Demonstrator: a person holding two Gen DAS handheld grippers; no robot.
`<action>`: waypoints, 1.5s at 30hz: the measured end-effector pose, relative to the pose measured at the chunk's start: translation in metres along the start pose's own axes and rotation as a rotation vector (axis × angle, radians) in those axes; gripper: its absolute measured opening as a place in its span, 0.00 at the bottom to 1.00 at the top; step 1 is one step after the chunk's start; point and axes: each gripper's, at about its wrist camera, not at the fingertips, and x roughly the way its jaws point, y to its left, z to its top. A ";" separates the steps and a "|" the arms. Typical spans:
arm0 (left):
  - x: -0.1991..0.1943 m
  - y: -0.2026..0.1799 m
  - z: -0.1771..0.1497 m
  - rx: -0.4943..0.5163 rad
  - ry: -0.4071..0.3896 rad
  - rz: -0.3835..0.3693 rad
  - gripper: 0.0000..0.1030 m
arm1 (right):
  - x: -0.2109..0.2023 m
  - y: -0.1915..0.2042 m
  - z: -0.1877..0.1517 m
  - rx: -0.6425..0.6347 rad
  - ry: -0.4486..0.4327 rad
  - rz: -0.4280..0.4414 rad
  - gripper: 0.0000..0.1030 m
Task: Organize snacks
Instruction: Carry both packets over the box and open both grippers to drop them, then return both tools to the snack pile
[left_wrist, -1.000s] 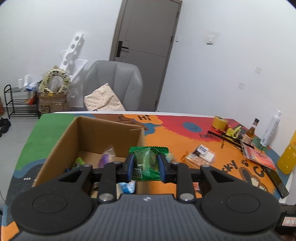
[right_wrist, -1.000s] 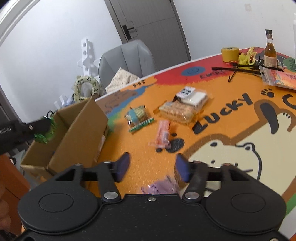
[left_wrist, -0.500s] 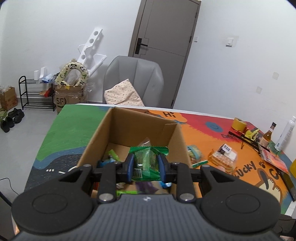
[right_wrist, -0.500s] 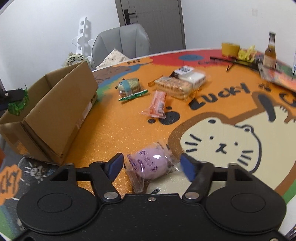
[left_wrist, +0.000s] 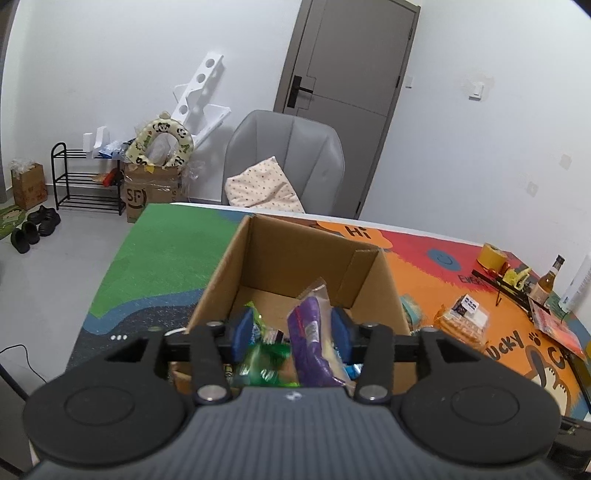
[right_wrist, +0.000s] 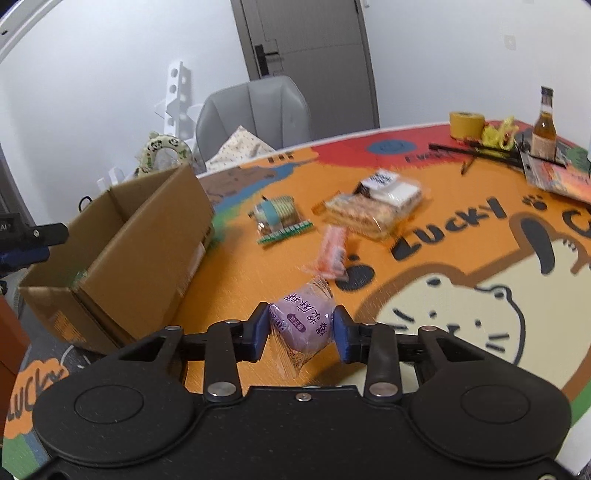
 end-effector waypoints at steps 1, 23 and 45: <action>-0.001 0.001 0.000 -0.003 -0.002 -0.001 0.49 | 0.000 0.001 0.002 -0.001 -0.005 0.004 0.33; -0.012 0.027 0.008 -0.026 -0.013 -0.068 0.70 | -0.008 0.079 0.061 -0.109 -0.118 0.147 0.33; 0.001 0.039 0.021 -0.034 -0.013 -0.048 0.80 | 0.006 0.103 0.079 -0.119 -0.129 0.194 0.74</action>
